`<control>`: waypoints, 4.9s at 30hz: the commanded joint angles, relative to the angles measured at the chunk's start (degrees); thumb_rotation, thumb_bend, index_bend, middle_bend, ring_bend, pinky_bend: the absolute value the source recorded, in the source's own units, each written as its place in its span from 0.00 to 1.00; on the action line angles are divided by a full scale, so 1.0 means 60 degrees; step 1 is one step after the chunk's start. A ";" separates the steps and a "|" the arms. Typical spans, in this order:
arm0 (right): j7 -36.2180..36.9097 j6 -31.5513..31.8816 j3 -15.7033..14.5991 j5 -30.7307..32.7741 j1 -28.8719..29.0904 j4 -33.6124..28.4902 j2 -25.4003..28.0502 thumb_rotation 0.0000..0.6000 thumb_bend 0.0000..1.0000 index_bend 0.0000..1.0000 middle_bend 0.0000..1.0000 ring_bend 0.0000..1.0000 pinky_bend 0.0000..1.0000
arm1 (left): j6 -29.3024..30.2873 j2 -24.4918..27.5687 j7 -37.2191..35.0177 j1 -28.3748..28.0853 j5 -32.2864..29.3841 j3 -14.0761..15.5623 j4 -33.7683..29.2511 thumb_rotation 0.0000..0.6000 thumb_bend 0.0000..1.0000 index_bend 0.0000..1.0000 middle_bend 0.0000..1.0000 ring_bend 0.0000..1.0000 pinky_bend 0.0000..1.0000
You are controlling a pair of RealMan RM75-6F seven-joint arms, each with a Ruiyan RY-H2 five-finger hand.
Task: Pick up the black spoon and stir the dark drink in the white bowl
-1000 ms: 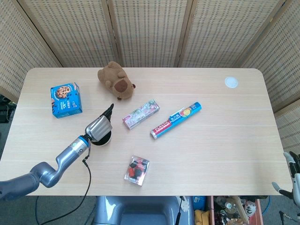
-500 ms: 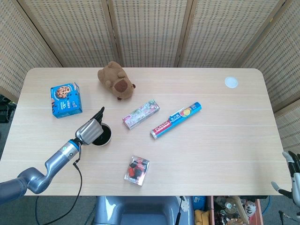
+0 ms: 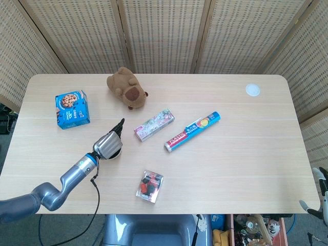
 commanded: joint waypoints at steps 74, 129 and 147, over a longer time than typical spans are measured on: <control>-0.0004 -0.0102 0.0033 0.0040 -0.0052 0.0059 -0.0088 1.00 0.21 0.14 0.17 0.03 0.10 | 0.0210 -0.0519 -0.0622 0.0056 -0.0845 -0.0052 0.0672 1.00 0.38 0.73 0.42 0.18 0.00; -0.0368 -0.0113 0.0049 -0.0179 0.0141 -0.0295 0.0068 1.00 0.21 0.17 0.20 0.03 0.10 | 0.1912 0.0968 -0.1894 0.1347 -0.2097 -0.0520 -0.1093 1.00 0.30 0.00 0.00 0.00 0.00; -0.1430 -0.0400 0.0100 -0.0988 0.0972 -0.1200 0.0390 1.00 0.21 0.17 0.20 0.03 0.10 | 0.5938 0.2704 -0.7234 0.4869 -0.0825 0.0269 -0.3411 1.00 0.30 0.00 0.00 0.00 0.00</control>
